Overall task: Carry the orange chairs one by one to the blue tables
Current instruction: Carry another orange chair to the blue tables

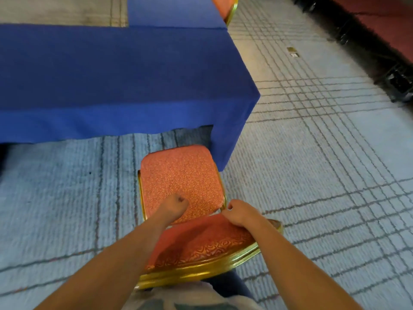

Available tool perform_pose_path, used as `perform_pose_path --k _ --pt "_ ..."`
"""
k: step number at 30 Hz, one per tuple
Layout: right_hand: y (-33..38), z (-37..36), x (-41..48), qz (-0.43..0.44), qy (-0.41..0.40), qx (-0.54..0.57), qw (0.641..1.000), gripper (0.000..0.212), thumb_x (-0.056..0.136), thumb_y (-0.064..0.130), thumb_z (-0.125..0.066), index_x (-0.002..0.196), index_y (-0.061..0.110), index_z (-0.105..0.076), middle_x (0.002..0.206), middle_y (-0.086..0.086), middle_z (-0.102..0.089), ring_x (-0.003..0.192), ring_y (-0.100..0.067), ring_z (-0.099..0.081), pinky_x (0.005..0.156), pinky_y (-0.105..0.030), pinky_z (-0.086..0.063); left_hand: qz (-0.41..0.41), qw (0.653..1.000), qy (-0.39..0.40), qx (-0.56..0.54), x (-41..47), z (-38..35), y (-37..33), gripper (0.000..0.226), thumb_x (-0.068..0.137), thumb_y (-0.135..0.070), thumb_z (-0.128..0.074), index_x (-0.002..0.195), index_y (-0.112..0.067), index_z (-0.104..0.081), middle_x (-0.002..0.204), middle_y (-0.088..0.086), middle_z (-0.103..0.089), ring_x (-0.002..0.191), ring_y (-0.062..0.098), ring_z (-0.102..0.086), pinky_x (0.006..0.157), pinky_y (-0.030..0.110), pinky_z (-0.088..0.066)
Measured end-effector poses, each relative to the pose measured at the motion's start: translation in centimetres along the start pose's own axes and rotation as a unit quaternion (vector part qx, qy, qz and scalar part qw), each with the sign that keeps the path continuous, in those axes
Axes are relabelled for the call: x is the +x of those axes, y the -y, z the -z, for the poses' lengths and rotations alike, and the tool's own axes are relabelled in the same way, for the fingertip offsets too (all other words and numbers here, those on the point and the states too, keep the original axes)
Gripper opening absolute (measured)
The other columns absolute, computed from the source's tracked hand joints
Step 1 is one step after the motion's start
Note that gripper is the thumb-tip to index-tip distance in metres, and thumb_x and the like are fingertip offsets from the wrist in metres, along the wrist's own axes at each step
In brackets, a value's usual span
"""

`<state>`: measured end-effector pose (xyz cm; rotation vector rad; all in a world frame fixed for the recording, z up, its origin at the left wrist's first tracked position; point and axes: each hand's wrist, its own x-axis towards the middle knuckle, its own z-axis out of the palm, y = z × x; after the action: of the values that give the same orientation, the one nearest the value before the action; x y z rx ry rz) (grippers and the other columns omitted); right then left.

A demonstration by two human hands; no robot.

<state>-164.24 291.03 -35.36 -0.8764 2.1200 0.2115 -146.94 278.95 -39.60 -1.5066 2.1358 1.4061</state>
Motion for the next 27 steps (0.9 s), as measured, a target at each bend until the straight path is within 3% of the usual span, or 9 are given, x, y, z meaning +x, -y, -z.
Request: perform_pose_path --k 2,5,8,10,16,22,27 --pt "-0.8 -0.3 2.1 0.015 0.036 -0.015 0.999 0.039 0.093 0.048 -0.048 0.116 0.018 -0.058 0.128 -0.01 -0.061 0.117 -0.03 -0.057 0.092 -0.036 -0.044 0.045 0.999 -0.019 -0.008 0.1 -0.4 0.8 0.04 0.092 -0.02 -0.052 0.054 -0.016 -0.042 0.051 0.003 -0.041 0.049 0.015 -0.038 0.052 0.03 -0.026" --pt "-2.1 -0.7 4.5 0.029 0.085 -0.025 0.996 0.053 0.086 0.051 -0.048 0.123 0.016 -0.062 0.128 -0.011 -0.062 0.114 -0.03 -0.06 0.097 -0.038 -0.047 0.113 0.993 -0.037 -0.022 -0.6 -1.1 1.6 0.041 0.093 -0.018 -0.052 0.053 -0.015 -0.043 0.052 0.005 -0.043 0.049 0.014 -0.041 0.057 0.031 -0.035" --pt "-3.2 -0.5 7.0 0.048 0.123 -0.067 0.989 0.052 0.088 0.047 -0.048 0.125 0.014 -0.062 0.128 -0.012 -0.062 0.115 -0.029 -0.06 0.099 -0.039 -0.048 0.192 0.981 -0.029 -0.006 -1.2 -1.9 2.6 0.027 0.093 -0.033 -0.052 0.081 -0.012 -0.063 0.087 0.011 -0.066 0.084 0.023 -0.062 0.075 0.03 -0.045" --pt "-3.9 -0.6 7.7 0.052 0.141 -0.092 0.984 0.05 0.091 0.045 -0.045 0.128 0.014 -0.061 0.13 -0.013 -0.061 0.116 -0.029 -0.059 0.1 -0.04 -0.047 0.231 0.972 -0.026 0.01 -1.9 -2.4 3.7 0.031 0.092 -0.04 -0.052 0.1 -0.013 -0.066 0.107 0.01 -0.068 0.102 0.025 -0.063 0.085 0.031 -0.047" --pt "-5.2 -1.1 9.9 0.022 0.158 -0.091 0.983 0.059 0.091 0.053 -0.043 0.135 0.016 -0.056 0.134 -0.012 -0.058 0.118 -0.028 -0.058 0.102 -0.039 -0.046 0.259 0.963 0.007 0.074 -1.8 -2.7 5.0 0.04 0.094 -0.038 -0.044 0.126 -0.018 -0.056 0.125 0.011 -0.062 0.112 0.027 -0.059 0.095 0.037 -0.046" --pt "-5.1 -1.8 11.3 0.019 0.191 -0.06 0.98 0.051 0.1 0.042 -0.036 0.145 0.019 -0.046 0.145 -0.013 -0.048 0.128 -0.029 -0.05 0.11 -0.04 -0.039 0.309 0.942 0.065 0.117 -1.0 -2.7 6.5 0.049 0.09 -0.045 -0.044 0.129 -0.017 -0.055 0.132 0.01 -0.057 0.119 0.028 -0.055 0.1 0.042 -0.045" --pt "-5.6 -3.0 12.7 -0.003 0.201 -0.071 0.977 0.057 0.098 0.047 -0.034 0.147 0.019 -0.042 0.149 -0.014 -0.043 0.132 -0.03 -0.046 0.112 -0.043 -0.036 0.344 0.928 0.089 0.112 -0.5 -3.4 7.2 0.062 0.092 -0.05 -0.044 0.142 -0.013 -0.042 0.146 0.013 -0.044 0.131 0.031 -0.046 0.109 0.044 -0.037"
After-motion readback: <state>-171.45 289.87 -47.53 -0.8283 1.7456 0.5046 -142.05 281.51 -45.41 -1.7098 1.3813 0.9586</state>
